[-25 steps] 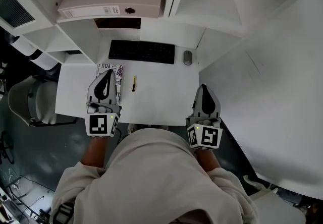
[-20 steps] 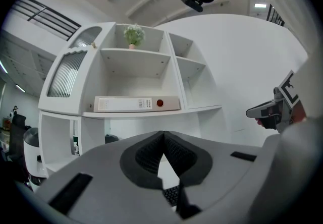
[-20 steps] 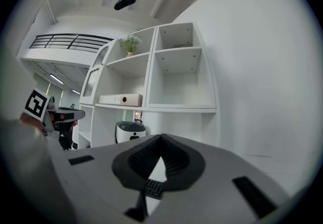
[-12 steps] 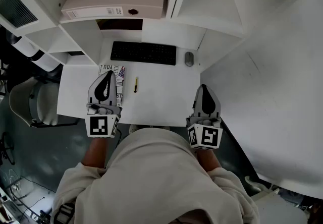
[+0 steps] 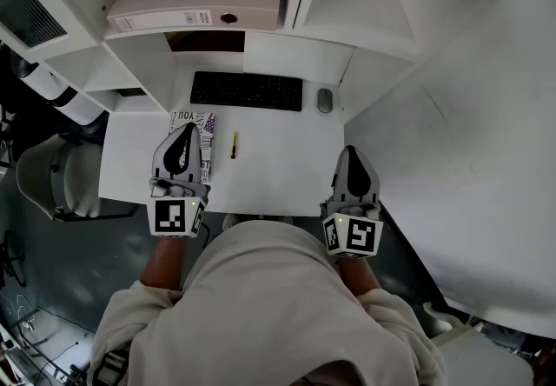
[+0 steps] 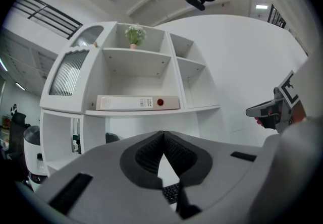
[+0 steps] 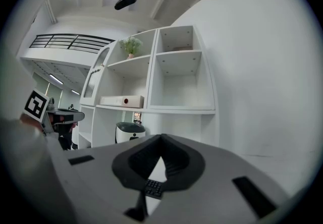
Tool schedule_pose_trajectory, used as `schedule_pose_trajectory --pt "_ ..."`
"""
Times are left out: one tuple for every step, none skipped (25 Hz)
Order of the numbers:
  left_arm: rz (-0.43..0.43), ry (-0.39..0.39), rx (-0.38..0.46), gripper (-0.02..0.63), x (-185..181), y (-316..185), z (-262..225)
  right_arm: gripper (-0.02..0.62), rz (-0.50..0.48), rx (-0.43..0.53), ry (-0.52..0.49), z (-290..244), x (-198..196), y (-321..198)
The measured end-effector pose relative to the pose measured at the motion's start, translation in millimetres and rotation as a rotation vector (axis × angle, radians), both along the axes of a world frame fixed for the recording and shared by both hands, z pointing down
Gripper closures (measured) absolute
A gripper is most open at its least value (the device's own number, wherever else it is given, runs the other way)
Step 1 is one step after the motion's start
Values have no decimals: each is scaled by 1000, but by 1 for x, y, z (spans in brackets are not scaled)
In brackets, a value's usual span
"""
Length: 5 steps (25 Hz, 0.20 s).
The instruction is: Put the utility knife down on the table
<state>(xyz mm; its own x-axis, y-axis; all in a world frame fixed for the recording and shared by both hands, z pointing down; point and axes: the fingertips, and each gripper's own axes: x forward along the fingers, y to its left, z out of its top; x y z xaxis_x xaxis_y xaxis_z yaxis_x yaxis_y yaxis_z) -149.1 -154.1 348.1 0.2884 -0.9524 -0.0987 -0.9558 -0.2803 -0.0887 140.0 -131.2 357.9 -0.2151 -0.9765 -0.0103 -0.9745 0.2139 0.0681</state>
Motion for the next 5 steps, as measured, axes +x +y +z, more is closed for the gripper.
schedule_pose_trajectory --pt "1 0 1 606 0 1 0 592 1 1 0 0 0 1" --pt "3 -1 1 606 1 2 0 592 1 1 0 0 1 2" --pt "4 -1 2 606 2 3 0 592 1 1 1 -1 1 3" --pt "5 -1 2 606 2 3 0 592 1 1 2 -1 2 4" --pt "6 -2 2 606 3 4 0 592 1 1 3 -1 2 5"
